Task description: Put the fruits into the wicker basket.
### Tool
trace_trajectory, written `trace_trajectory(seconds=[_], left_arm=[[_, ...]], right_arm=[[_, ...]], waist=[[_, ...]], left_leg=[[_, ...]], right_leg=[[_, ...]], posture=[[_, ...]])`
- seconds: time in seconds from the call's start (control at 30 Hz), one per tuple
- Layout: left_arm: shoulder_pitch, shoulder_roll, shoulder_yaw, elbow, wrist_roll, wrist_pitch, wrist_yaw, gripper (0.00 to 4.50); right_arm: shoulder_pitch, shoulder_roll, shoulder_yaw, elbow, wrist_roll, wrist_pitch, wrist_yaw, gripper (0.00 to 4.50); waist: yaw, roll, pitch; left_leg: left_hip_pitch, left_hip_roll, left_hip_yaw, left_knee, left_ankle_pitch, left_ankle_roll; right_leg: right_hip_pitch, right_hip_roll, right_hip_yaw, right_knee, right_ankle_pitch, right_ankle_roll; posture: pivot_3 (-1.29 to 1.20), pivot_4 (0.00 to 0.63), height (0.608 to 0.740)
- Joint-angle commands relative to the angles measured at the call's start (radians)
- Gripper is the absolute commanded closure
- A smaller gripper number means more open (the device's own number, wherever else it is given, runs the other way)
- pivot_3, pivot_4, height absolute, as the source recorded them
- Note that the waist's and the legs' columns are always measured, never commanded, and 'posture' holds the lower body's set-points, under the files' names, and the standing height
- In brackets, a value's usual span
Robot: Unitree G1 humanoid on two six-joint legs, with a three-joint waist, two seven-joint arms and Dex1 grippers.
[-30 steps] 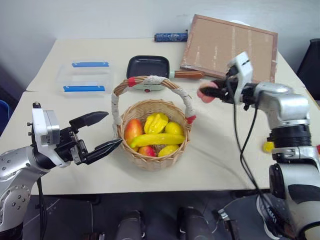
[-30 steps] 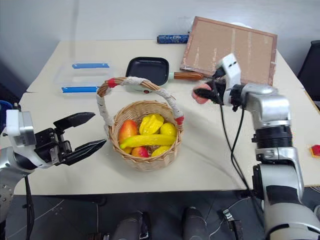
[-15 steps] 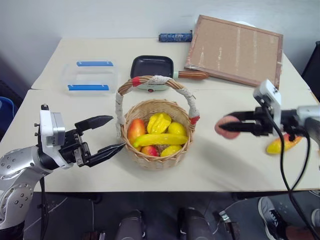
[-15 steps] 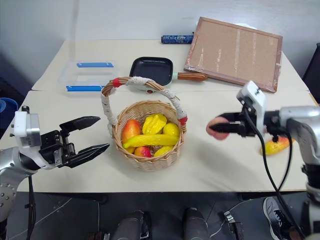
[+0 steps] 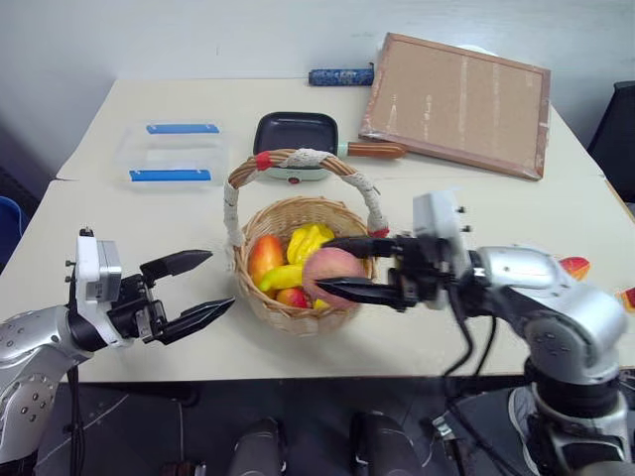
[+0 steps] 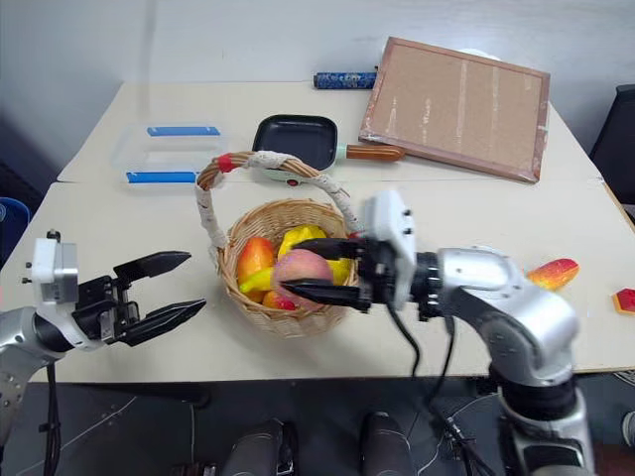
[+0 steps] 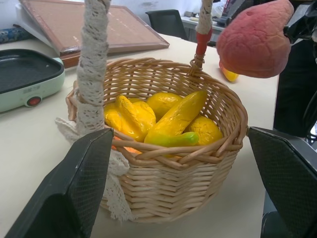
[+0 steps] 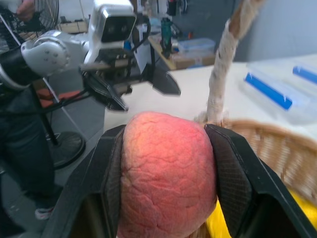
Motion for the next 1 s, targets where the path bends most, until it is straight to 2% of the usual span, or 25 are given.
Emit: trace_trajectory(seconds=[0.03, 0.07, 0.1, 0.13, 0.17, 0.27, 0.4, 0.53, 0.67, 0.73, 0.83, 0.9, 1.0], left_arm=[[0.004, 0.011, 0.029, -0.028, -0.015, -0.002, -0.003, 0.0], [0.004, 0.013, 0.031, -0.029, -0.016, -0.002, -0.004, 0.0], [0.004, 0.014, 0.032, -0.03, -0.017, -0.001, -0.005, 0.0], [0.0, 0.016, 0.034, -0.028, -0.019, 0.001, -0.004, 0.0], [0.001, 0.015, 0.037, -0.03, -0.022, 0.002, -0.003, 0.0], [-0.009, 0.012, 0.03, -0.038, -0.035, 0.014, 0.009, 0.0], [-0.03, -0.002, -0.002, -0.049, -0.035, 0.013, 0.016, 0.0], [-0.069, -0.017, -0.029, -0.022, 0.0, -0.018, 0.016, 0.0], [-0.122, -0.024, -0.091, 0.013, 0.032, -0.04, -0.011, 0.0], [-0.146, -0.034, -0.119, 0.022, 0.041, -0.049, -0.018, 0.0], [-0.17, -0.045, -0.157, 0.036, 0.059, -0.063, -0.035, 0.0], [-0.195, -0.052, -0.181, 0.052, 0.066, -0.072, -0.051, 0.0], [-0.218, -0.051, -0.206, 0.067, 0.076, -0.076, -0.071, 0.0]], right_arm=[[-0.034, 0.033, 0.065, 0.066, -0.113, -0.091, -0.047, 2.42], [-0.038, 0.028, 0.075, 0.076, -0.107, -0.087, -0.03, 2.42], [-0.039, 0.023, 0.08, 0.08, -0.102, -0.086, -0.015, 1.7], [-0.036, 0.02, 0.084, 0.087, -0.13, -0.121, -0.013, 1.24], [-0.031, 0.017, 0.085, 0.088, -0.15, -0.147, -0.013, 1.12], [0.008, 0.015, 0.04, 0.079, -0.13, -0.18, -0.006, 0.11], [0.138, 0.011, -0.154, 0.0, 0.06, -0.301, 0.119, 0.05], [0.331, -0.148, -0.312, -0.083, 0.148, -0.247, 0.168, 0.05], [0.647, -0.243, -0.568, -0.089, 0.138, -0.26, 0.201, 0.05], [0.779, -0.189, -0.692, 0.02, 0.038, -0.393, 0.195, 0.05], [0.938, -0.129, -0.802, 0.196, -0.13, -0.636, 0.23, 0.05], [0.995, -0.087, -0.884, 0.323, -0.166, -0.713, 0.184, 0.05], [1.036, -0.051, -0.928, 0.422, -0.19, -0.786, 0.14, 0.05]], waist=[[0.0, 0.0, 0.0], [0.0, 0.0, 0.0], [0.0, 0.0, 0.0], [0.0, 0.0, 0.0], [-0.001, 0.0, 0.0], [-0.001, 0.0, 0.0], [0.005, 0.0, 0.0], [0.007, -0.001, -0.001], [0.015, -0.002, -0.001], [0.018, -0.002, -0.001], [0.022, -0.004, -0.002], [0.024, -0.004, -0.002], [0.025, -0.003, -0.003]], left_leg=[[0.0, 0.0, 0.0, 0.0, 0.0, 0.0], [0.0, 0.0, 0.0, 0.0, 0.0, 0.0], [0.0, 0.0, 0.0, 0.0, 0.0, 0.0], [0.0, 0.0, 0.0, 0.0, 0.0, 0.0], [0.0, 0.0, 0.0, 0.0, 0.0, 0.0], [0.0, 0.0, 0.0, 0.0, 0.0, 0.0], [-0.001, 0.0, 0.0, 0.0, 0.0, 0.0], [-0.002, -0.001, -0.001, 0.0, 0.0, 0.001], [-0.001, -0.001, 0.0, 0.0, 0.0, 0.001], [0.0, -0.001, 0.0, 0.0, 0.0, 0.001], [0.004, -0.001, 0.005, 0.0, 0.0, 0.001], [0.008, -0.001, 0.009, -0.001, 0.0, 0.001], [0.009, -0.001, 0.011, -0.002, 0.0, 0.001]], right_leg=[[0.0, 0.0, 0.0, 0.0, 0.0, 0.0], [0.0, 0.0, 0.0, 0.0, 0.0, 0.0], [0.0, 0.0, 0.0, 0.0, 0.0, 0.0], [0.0, 0.0, 0.0, 0.0, 0.0, 0.0], [0.0, 0.0, 0.0, 0.0, 0.0, 0.0], [0.0, 0.0, 0.0, 0.0, 0.0, 0.0], [0.001, 0.0, -0.001, -0.001, 0.0, 0.0], [0.002, 0.0, -0.001, -0.002, 0.001, 0.001], [0.003, 0.001, -0.002, -0.002, 0.001, 0.001], [0.003, 0.001, -0.001, -0.002, 0.001, 0.001], [0.007, 0.002, 0.002, -0.003, 0.0, 0.001], [0.009, 0.002, 0.003, -0.004, 0.0, 0.001], [0.009, 0.002, 0.005, -0.005, 0.0, 0.0]], posture=[[0.0, 0.15, 0.74], [0.0, 0.15, 0.74], [0.0, 0.15, 0.74], [0.0, 0.15, 0.74], [0.0, 0.15, 0.74], [0.0, 0.15, 0.74], [0.0, 0.15, 0.74], [0.0, 0.15, 0.74], [0.0, 0.15, 0.74], [0.0, 0.15, 0.74], [0.0, 0.15, 0.74], [0.0, 0.15, 0.74], [0.0, 0.15, 0.74]])
